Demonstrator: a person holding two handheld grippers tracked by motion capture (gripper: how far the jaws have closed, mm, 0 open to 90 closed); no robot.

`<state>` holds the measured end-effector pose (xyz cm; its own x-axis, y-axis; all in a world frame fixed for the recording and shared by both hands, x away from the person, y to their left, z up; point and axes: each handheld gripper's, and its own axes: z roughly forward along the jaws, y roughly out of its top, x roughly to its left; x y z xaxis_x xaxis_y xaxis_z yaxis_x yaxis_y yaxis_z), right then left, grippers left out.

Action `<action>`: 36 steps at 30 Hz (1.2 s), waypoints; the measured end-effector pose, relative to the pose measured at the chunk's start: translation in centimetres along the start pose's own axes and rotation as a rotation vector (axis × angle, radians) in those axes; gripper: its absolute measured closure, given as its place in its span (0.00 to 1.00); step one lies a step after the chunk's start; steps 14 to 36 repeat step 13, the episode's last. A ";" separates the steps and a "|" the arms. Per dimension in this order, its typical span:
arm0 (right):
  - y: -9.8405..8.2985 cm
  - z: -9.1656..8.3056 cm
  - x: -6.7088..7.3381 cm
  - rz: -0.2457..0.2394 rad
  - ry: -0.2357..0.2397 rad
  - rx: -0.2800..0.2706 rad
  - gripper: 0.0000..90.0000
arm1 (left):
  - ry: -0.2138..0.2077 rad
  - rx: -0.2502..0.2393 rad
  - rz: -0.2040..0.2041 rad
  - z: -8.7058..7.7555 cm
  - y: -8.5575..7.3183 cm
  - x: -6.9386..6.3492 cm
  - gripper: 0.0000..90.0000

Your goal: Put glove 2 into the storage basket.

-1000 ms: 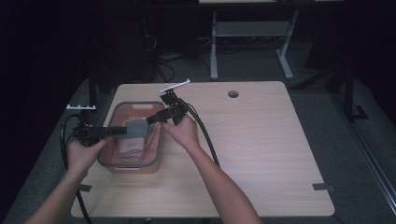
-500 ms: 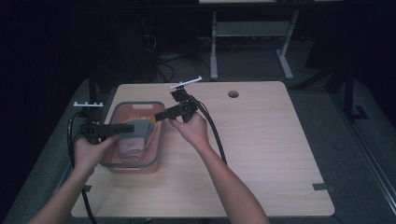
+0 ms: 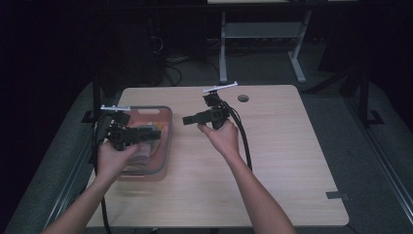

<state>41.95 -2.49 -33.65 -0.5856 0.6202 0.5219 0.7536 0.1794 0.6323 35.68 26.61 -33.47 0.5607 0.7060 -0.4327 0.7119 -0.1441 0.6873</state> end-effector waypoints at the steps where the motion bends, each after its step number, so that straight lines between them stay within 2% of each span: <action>1: -0.1 -0.3 -0.2 0.002 -0.003 -0.003 0.48 | -0.005 0.001 0.004 0.2 0.0 -0.3 0.45; 10: -2.5 -4.4 -3.5 0.061 -0.087 -0.053 0.46 | -0.071 0.040 0.086 3.8 0.0 -4.4 0.42; 13: -3.3 -6.0 -4.5 0.087 -0.112 -0.071 0.45 | -0.086 0.056 0.106 4.7 -0.1 -5.4 0.41; 36: -3.3 -6.0 -4.5 0.087 -0.112 -0.071 0.45 | -0.086 0.056 0.106 4.7 -0.1 -5.4 0.41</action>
